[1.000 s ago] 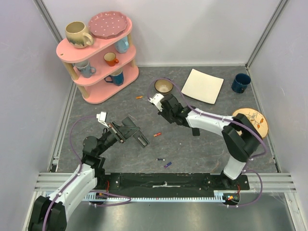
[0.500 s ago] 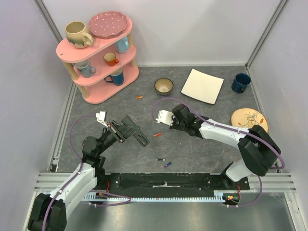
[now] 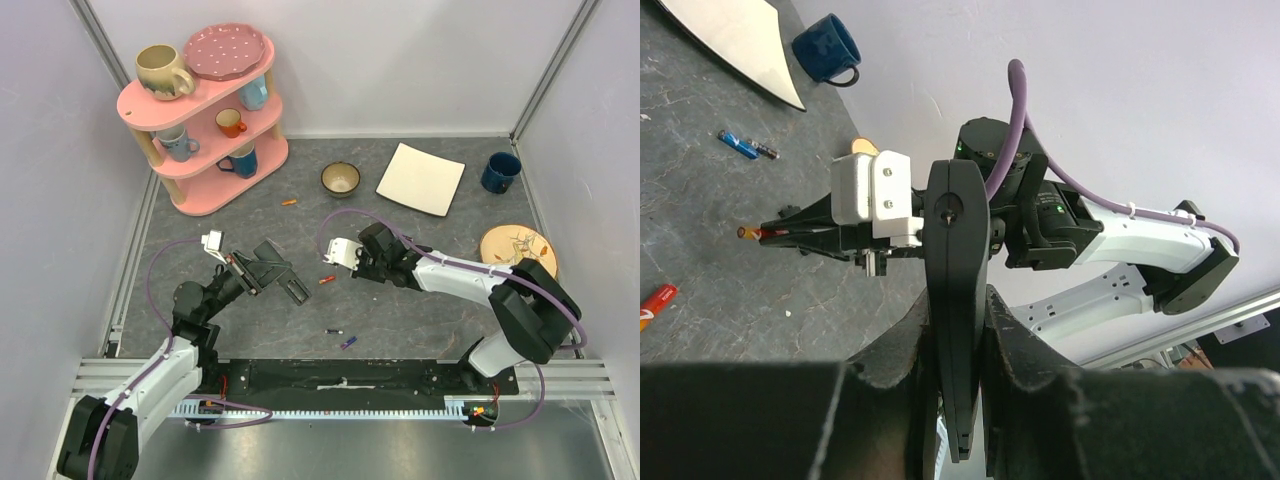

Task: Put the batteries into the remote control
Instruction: Adjust the battery at the center of the board.

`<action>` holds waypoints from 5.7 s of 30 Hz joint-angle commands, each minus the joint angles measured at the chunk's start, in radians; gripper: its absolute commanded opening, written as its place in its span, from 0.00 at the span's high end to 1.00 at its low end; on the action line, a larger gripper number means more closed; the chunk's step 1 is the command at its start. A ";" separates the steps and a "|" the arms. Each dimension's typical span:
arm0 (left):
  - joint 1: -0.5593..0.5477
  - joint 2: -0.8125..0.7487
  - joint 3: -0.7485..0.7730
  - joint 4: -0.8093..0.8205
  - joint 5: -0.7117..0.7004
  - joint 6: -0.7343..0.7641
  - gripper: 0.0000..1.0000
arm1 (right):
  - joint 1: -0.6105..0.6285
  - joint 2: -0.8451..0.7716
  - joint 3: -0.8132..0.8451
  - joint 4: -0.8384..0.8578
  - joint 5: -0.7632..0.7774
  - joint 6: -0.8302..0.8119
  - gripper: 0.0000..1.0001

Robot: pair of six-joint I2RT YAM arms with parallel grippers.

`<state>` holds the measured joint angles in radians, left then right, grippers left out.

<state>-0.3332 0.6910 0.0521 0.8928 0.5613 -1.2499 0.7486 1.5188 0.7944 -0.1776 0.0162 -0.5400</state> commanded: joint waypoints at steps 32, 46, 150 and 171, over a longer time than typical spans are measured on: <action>0.002 -0.007 -0.124 0.055 0.026 -0.013 0.98 | -0.002 -0.006 0.098 0.076 0.089 0.273 0.50; 0.003 -0.011 -0.116 0.008 0.028 -0.011 0.98 | 0.081 -0.033 0.126 -0.127 0.531 1.528 0.06; 0.000 -0.021 -0.121 -0.028 0.023 0.003 0.98 | 0.179 -0.062 0.238 -0.204 0.208 0.315 0.60; -0.013 -0.038 -0.143 -0.023 0.012 0.010 0.98 | 0.136 0.126 0.092 -0.065 0.025 0.287 0.64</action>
<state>-0.3439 0.6647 0.0509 0.8394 0.5613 -1.2491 0.9024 1.6348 0.8928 -0.3016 0.0799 -0.2623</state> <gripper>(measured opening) 0.240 0.516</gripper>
